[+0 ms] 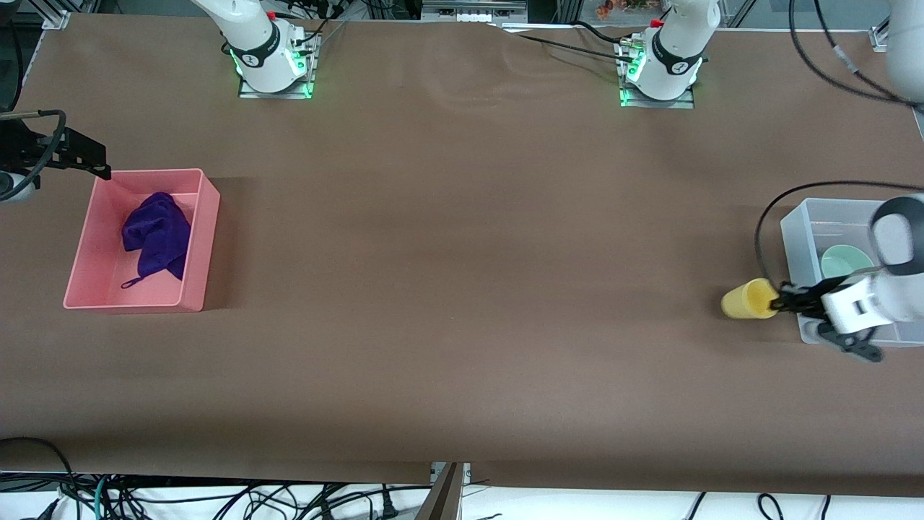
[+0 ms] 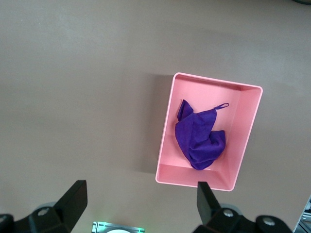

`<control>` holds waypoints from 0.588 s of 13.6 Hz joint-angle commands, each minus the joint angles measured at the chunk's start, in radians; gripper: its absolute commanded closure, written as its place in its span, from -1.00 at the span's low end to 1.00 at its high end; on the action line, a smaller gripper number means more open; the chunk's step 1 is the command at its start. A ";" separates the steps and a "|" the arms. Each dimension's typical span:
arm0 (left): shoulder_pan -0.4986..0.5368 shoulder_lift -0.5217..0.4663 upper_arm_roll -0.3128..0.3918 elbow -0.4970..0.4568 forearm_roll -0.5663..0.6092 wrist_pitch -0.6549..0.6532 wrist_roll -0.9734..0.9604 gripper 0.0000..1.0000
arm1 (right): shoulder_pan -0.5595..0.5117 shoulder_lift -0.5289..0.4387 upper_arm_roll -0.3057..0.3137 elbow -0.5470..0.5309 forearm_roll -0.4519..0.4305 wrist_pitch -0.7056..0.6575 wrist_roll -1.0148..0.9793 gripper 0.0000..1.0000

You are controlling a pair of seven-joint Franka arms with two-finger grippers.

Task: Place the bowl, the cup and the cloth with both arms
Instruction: 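Carry the cup into the clear bin and set it in the bowl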

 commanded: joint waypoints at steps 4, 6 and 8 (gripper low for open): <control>0.096 -0.084 0.011 0.009 0.279 -0.120 0.133 1.00 | 0.000 0.000 0.006 -0.001 -0.011 -0.001 0.013 -1.00; 0.175 -0.078 0.011 -0.061 0.281 -0.007 0.189 1.00 | 0.000 -0.002 0.006 -0.001 -0.010 -0.001 0.013 -1.00; 0.247 -0.064 0.011 -0.138 0.281 0.150 0.254 1.00 | 0.000 0.000 0.006 -0.001 -0.010 -0.001 0.013 -1.00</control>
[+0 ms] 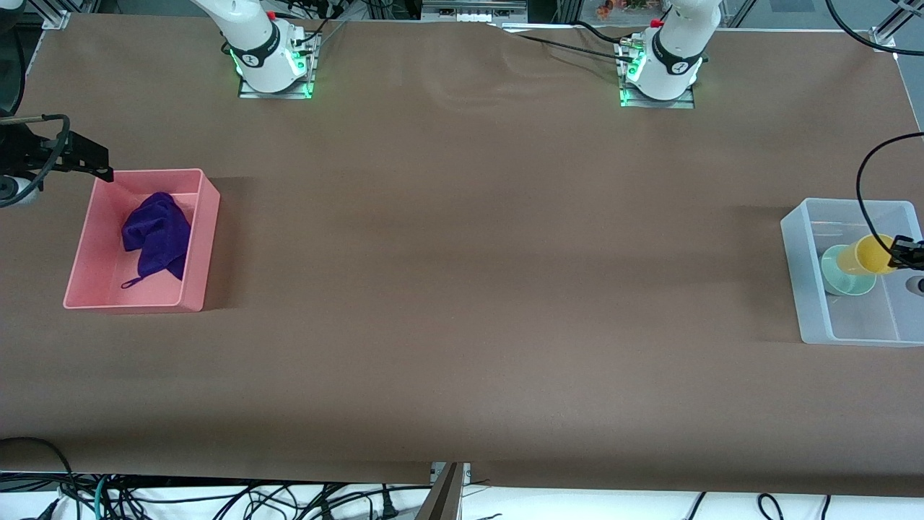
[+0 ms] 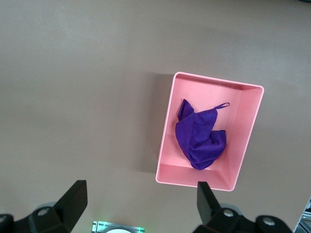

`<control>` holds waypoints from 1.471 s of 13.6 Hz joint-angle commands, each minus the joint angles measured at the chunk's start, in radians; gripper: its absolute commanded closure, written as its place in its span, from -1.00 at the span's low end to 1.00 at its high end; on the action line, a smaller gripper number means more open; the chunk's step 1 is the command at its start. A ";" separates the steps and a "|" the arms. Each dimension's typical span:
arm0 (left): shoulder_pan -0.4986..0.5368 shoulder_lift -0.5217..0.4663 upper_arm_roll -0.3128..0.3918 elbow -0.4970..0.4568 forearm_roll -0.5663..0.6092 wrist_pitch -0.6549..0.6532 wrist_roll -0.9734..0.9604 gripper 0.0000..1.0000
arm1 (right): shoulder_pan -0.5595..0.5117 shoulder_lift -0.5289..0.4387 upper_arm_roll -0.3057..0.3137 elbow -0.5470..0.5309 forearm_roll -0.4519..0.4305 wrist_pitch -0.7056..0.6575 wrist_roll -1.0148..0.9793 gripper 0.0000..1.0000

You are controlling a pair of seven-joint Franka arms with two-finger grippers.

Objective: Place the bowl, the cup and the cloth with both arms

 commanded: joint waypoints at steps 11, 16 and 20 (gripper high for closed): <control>0.076 -0.173 -0.154 -0.100 -0.044 -0.072 0.024 -1.00 | -0.002 -0.006 0.004 -0.001 -0.009 -0.001 0.010 -1.00; 0.073 -0.243 -0.356 0.038 -0.160 -0.397 -0.239 -1.00 | -0.004 -0.006 0.001 -0.001 -0.008 -0.001 0.010 -1.00; 0.009 -0.287 -0.427 0.040 -0.158 -0.402 -0.350 -1.00 | -0.004 -0.006 0.001 -0.001 -0.008 -0.001 0.010 -1.00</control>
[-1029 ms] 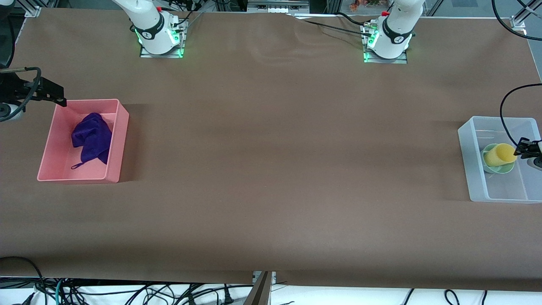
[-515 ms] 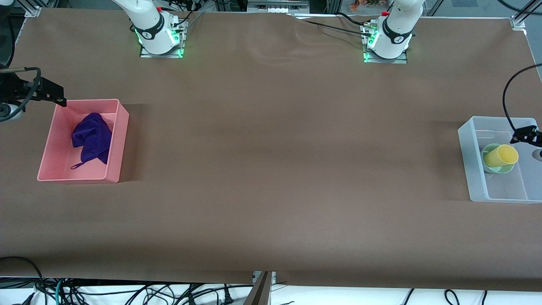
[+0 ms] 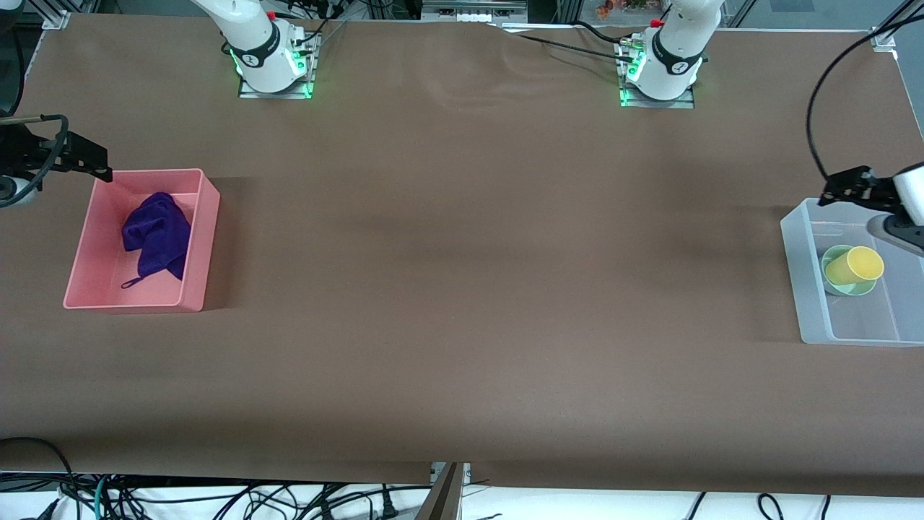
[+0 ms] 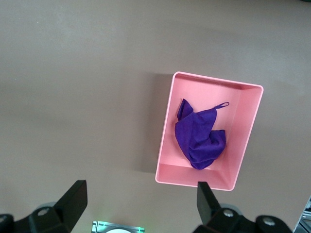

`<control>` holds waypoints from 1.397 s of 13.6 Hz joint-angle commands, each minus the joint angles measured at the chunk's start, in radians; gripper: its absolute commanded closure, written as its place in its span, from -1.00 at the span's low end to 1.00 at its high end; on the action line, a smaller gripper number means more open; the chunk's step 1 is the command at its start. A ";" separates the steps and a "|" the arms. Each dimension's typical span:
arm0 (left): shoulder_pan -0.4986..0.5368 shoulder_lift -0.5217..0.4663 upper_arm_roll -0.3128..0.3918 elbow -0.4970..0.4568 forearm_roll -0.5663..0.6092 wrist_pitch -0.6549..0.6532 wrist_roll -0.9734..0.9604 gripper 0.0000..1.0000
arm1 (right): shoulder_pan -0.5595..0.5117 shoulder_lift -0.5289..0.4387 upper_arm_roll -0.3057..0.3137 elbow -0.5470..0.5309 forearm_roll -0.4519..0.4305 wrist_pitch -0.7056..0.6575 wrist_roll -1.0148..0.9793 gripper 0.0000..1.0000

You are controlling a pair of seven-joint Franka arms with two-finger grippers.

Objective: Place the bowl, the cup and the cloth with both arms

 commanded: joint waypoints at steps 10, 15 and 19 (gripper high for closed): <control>-0.740 -0.313 0.757 -0.307 -0.182 0.206 -0.348 -1.00 | -0.004 -0.007 0.001 -0.001 -0.006 0.001 0.010 -1.00; -0.739 -0.310 0.756 -0.306 -0.182 0.206 -0.345 -1.00 | -0.004 -0.007 0.000 -0.001 -0.006 0.001 0.010 -1.00; -0.739 -0.308 0.756 -0.303 -0.182 0.206 -0.347 -1.00 | -0.006 -0.007 -0.002 -0.001 0.014 0.001 0.010 -1.00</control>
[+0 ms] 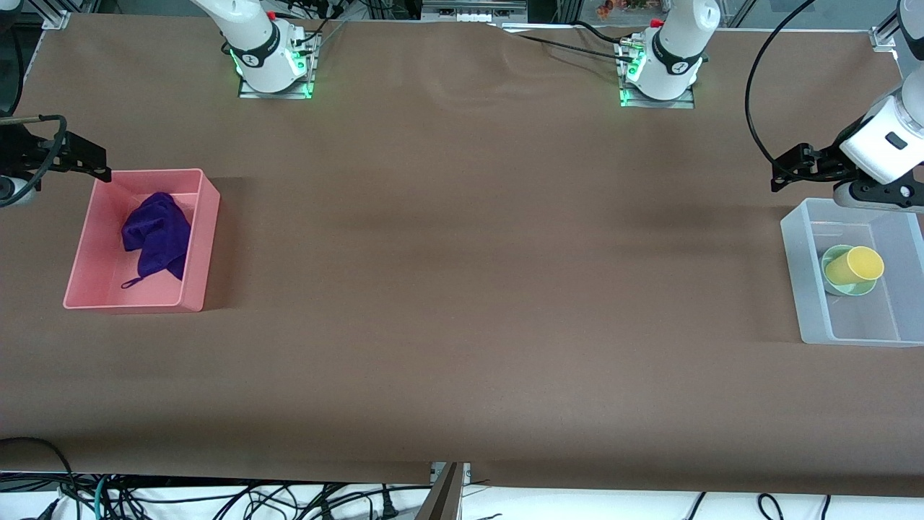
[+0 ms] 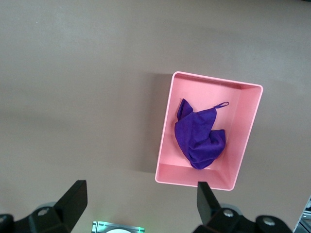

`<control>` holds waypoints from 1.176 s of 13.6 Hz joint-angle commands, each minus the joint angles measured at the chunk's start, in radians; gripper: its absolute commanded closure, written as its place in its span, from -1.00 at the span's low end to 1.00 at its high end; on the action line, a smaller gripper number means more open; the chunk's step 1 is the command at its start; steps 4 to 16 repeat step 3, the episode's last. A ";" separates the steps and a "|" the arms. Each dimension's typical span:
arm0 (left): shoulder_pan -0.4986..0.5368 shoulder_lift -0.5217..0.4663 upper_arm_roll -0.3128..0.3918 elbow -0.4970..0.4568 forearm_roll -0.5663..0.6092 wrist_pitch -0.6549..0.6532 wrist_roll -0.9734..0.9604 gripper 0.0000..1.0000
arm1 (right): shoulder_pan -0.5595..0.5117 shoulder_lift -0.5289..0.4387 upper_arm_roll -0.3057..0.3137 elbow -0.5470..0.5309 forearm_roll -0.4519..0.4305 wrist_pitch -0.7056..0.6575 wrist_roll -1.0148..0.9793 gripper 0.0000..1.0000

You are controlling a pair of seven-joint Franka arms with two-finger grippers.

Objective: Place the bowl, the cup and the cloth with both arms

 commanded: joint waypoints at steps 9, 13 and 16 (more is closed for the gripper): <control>-0.013 -0.017 0.012 -0.018 -0.011 0.016 -0.014 -1.00 | -0.005 -0.007 0.001 -0.001 0.013 0.001 0.010 -1.00; -0.013 -0.017 0.012 -0.018 -0.011 0.016 -0.014 -1.00 | -0.005 -0.007 0.001 -0.001 0.013 0.001 0.010 -1.00; -0.013 -0.017 0.012 -0.018 -0.011 0.016 -0.014 -1.00 | -0.005 -0.007 0.001 -0.001 0.013 0.001 0.010 -1.00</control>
